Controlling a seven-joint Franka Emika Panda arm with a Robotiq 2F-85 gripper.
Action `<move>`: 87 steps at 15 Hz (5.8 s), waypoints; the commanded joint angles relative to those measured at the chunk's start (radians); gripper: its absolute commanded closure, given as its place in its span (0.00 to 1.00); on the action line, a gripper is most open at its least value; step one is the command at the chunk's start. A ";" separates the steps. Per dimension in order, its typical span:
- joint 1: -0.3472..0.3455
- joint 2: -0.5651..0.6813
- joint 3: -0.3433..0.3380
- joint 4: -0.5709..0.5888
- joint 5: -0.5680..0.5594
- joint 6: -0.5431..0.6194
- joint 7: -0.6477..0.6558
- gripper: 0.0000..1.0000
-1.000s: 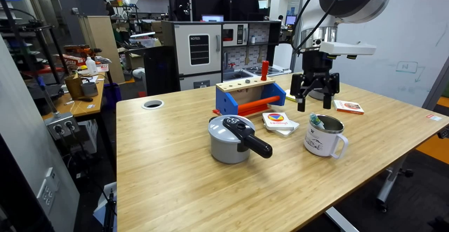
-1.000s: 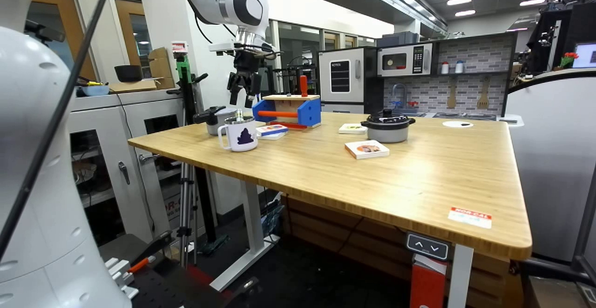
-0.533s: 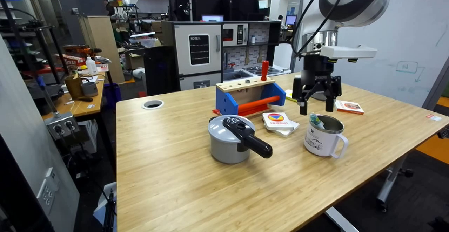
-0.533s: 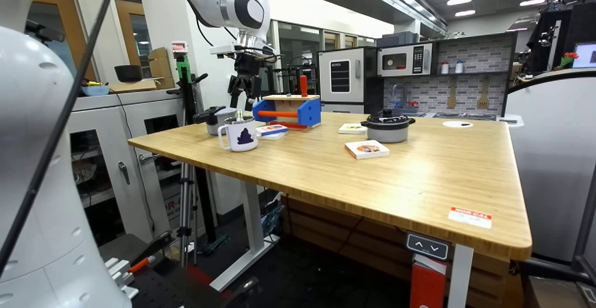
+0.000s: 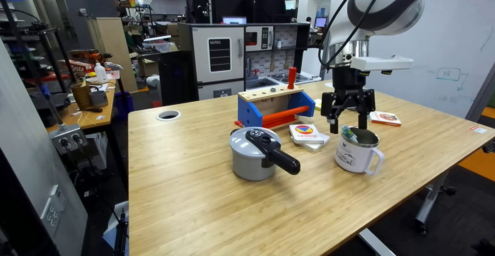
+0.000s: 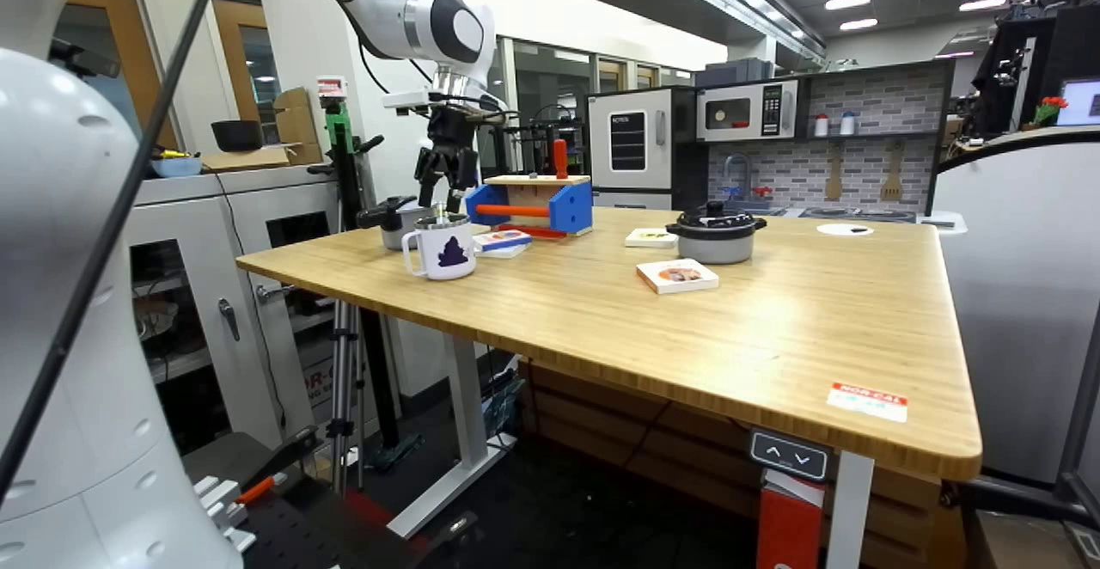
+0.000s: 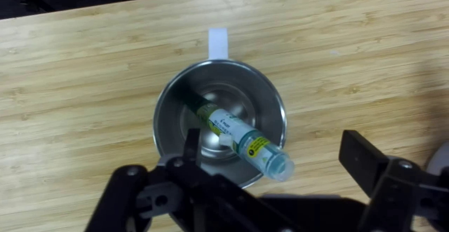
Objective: Remove the marker from the mug cup and place it on the table
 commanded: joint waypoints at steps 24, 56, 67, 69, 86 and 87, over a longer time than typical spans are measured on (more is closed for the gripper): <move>0.001 0.014 -0.011 0.050 -0.005 -0.042 0.019 0.96; -0.060 -0.265 -0.031 -0.049 -0.087 0.114 0.094 0.94; -0.095 -0.242 -0.049 -0.073 -0.115 0.109 0.305 0.94; -0.095 -0.241 -0.049 -0.075 -0.109 0.105 0.314 0.94; -0.176 0.023 -0.154 0.137 0.084 -0.016 0.408 0.94; -0.185 0.045 -0.163 0.170 0.089 -0.030 0.404 0.94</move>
